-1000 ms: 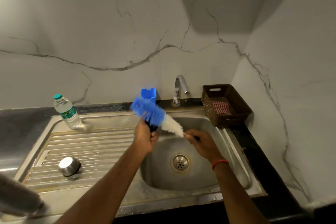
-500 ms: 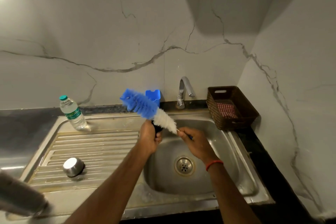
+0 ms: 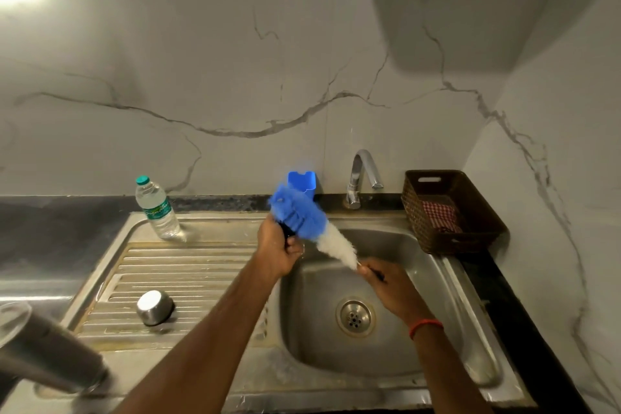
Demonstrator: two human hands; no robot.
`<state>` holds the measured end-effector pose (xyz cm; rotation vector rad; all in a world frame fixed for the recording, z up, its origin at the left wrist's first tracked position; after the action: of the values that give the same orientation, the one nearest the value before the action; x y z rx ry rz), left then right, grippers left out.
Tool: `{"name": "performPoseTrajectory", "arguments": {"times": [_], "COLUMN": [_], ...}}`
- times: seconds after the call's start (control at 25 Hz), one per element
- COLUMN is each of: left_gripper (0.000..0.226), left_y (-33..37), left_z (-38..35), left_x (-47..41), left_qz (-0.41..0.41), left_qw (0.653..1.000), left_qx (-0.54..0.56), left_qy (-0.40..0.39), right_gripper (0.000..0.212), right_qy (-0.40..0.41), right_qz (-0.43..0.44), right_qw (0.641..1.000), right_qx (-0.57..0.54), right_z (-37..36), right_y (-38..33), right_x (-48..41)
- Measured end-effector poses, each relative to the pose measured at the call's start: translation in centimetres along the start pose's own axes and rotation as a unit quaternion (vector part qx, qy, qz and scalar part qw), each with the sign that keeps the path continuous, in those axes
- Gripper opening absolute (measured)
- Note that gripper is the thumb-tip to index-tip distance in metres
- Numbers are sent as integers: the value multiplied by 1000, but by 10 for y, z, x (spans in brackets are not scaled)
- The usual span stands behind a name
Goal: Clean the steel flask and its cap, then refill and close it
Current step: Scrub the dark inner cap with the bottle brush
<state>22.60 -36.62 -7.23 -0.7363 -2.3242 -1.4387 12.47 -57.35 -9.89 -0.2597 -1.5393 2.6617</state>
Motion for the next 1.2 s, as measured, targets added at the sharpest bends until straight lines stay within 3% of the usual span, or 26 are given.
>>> {"name": "performPoseTrajectory", "arguments": {"times": [0.08, 0.24, 0.48, 0.72, 0.8, 0.88, 1.0, 1.2], "left_gripper": [43, 36, 40, 38, 41, 47, 54, 35], "left_y": [2, -26, -10, -21, -10, -7, -12, -22], "left_z": [2, -17, -22, -33, -26, -21, -21, -25], "left_x": [-2, -3, -2, 3, 1, -2, -3, 1], "left_qz": [10, 16, 32, 44, 35, 33, 39, 47], "left_qw": [1000, 998, 999, 999, 997, 992, 984, 991], "left_qx": [15, -61, 12, 23, 59, 107, 153, 109], "left_qy": [0, 22, -14, -16, -36, -54, -82, -55], "right_gripper": [19, 14, 17, 14, 15, 19, 14, 23], "right_qy": [14, 15, 21, -7, 25, 109, 195, 173], "right_qz": [-24, 5, -27, 27, -1, -33, -28, 17], "right_qw": [1000, 1000, 999, 1000, 999, 989, 972, 971], "right_qx": [-8, -13, -32, 1, -21, -91, -131, -164], "right_z": [10, -5, 26, 15, 26, 42, 56, 55], "right_y": [13, -19, 17, -12, 11, 24, 11, -30], "right_x": [10, -10, 13, -9, 8, 24, 22, 5]}}
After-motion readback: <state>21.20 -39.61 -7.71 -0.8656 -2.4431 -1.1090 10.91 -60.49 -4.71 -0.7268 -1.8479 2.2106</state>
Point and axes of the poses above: each hand's wrist, its own x-axis away from the middle knuckle, its own z-axis out of the back of the hand, y = z × x, the point moved 8 cm from there along -x, towards the middle knuckle, and after that the axes turned 6 degrees about -x, right-handed, at the moved point
